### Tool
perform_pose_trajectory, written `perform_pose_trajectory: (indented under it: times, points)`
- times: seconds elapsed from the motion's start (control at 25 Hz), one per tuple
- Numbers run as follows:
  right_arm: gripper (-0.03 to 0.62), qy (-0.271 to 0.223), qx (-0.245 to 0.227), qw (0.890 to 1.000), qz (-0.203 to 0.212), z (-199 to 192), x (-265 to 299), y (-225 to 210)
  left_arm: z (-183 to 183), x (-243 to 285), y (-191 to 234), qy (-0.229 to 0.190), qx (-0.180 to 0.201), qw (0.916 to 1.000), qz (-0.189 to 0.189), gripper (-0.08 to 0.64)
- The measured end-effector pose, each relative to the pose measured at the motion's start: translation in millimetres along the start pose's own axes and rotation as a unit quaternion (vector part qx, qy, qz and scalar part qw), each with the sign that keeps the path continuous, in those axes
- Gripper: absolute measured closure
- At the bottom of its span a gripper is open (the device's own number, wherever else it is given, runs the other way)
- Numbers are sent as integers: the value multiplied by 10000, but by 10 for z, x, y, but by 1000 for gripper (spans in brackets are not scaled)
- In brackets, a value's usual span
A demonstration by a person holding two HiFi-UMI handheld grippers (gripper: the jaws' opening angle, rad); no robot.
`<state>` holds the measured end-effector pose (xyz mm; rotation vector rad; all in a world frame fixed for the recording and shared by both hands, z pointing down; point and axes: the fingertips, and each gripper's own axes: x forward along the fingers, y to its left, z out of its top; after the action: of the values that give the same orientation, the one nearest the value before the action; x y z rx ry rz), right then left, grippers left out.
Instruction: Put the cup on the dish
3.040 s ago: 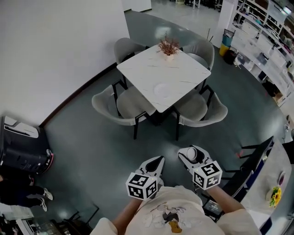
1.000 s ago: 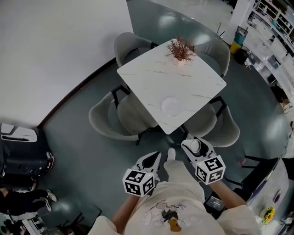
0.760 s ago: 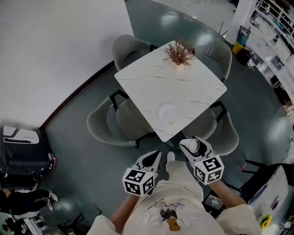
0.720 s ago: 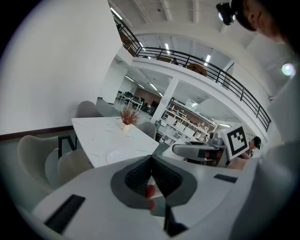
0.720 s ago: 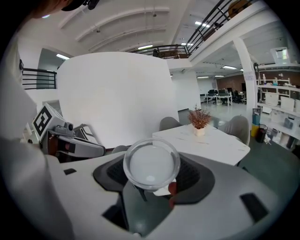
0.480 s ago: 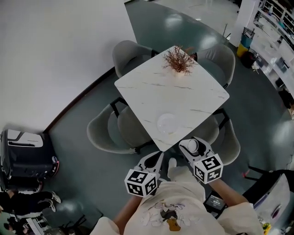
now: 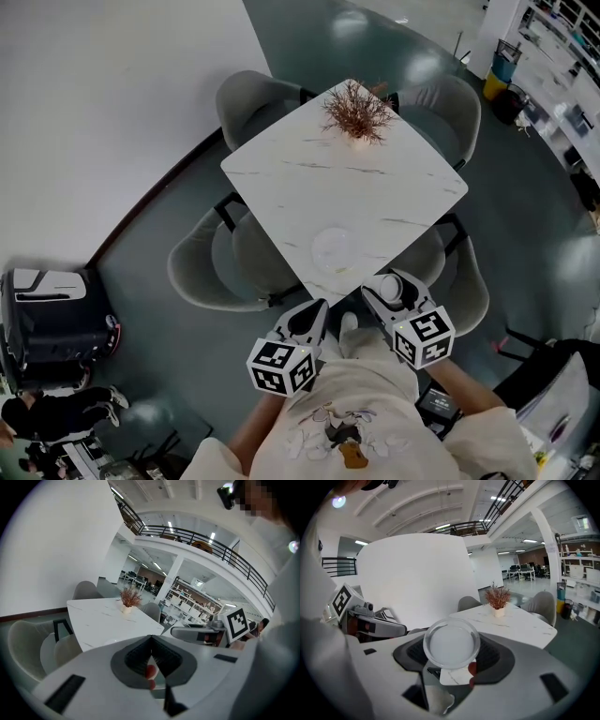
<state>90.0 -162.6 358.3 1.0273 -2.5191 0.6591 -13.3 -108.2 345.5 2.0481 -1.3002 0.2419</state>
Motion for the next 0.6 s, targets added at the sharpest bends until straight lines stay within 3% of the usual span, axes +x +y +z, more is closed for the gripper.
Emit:
perform_pose_trajectory:
  times: [0.6]
  points:
    - [327,15,-314,9993,-186,82,333,-159,67,308,346,-18,-134,9998,143,557]
